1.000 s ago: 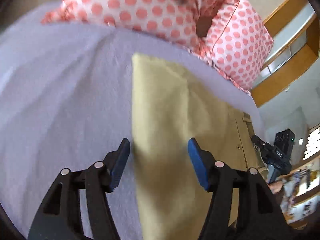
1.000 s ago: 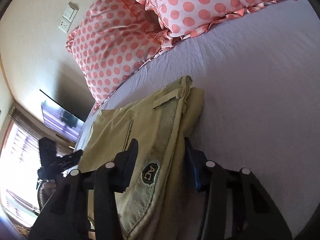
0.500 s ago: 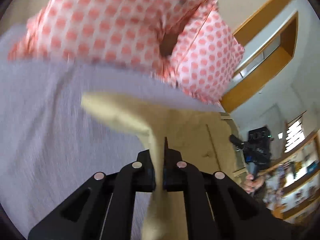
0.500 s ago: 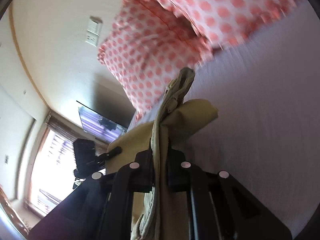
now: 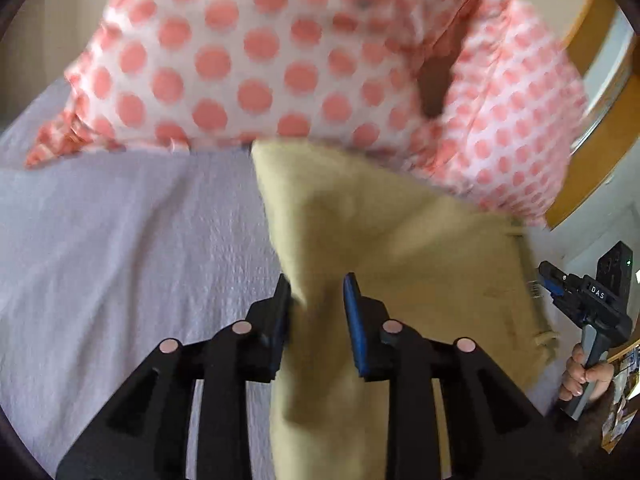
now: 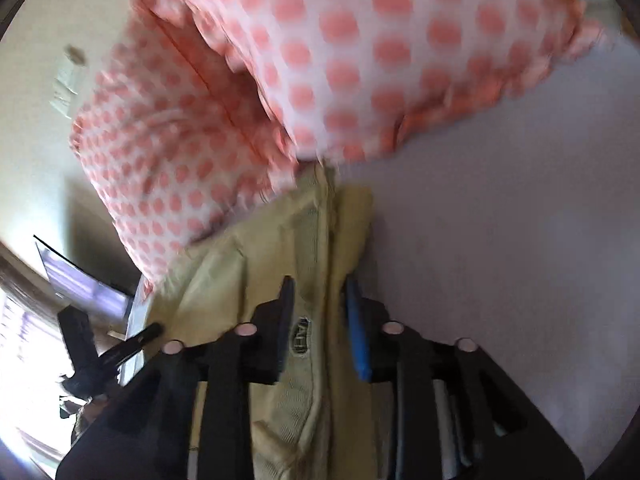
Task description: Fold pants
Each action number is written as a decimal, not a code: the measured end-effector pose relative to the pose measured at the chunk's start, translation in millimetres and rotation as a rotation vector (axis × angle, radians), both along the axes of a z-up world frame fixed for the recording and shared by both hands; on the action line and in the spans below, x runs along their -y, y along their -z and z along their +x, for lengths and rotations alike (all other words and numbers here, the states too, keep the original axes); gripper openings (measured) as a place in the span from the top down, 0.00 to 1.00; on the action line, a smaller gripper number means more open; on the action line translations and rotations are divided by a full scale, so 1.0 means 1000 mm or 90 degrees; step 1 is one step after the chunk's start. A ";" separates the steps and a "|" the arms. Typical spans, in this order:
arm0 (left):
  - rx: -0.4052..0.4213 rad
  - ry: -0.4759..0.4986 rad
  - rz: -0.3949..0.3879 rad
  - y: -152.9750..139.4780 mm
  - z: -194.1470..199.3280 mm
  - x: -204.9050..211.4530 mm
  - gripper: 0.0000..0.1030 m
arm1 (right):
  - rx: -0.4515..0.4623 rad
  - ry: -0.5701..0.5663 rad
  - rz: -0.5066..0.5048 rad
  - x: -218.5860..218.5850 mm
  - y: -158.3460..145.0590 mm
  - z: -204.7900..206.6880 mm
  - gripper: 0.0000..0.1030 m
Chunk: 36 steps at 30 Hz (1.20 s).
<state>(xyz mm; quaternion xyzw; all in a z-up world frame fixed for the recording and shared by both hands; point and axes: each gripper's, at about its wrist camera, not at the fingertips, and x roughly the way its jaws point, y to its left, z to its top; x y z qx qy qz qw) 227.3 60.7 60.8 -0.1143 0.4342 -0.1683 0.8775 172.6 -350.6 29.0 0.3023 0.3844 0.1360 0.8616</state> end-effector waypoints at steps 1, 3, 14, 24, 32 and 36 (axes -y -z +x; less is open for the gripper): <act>0.018 0.005 -0.006 -0.006 -0.009 0.000 0.58 | 0.021 -0.008 0.009 -0.001 -0.006 -0.005 0.41; 0.038 0.031 -0.026 -0.013 -0.029 0.003 0.44 | 0.052 -0.056 0.023 -0.013 -0.015 -0.015 0.33; 0.005 0.043 0.084 -0.003 -0.090 0.040 0.16 | -0.016 -0.048 -0.142 -0.068 -0.017 -0.058 0.01; 0.024 -0.037 0.218 0.027 -0.200 0.040 0.02 | 0.034 -0.052 -0.394 -0.146 0.016 -0.166 0.01; 0.035 -0.051 0.234 0.040 -0.205 0.044 0.02 | 0.006 0.003 -0.405 -0.147 0.032 -0.173 0.01; 0.054 -0.064 0.230 0.042 -0.210 0.044 0.02 | 0.011 0.015 -0.406 -0.149 0.033 -0.177 0.01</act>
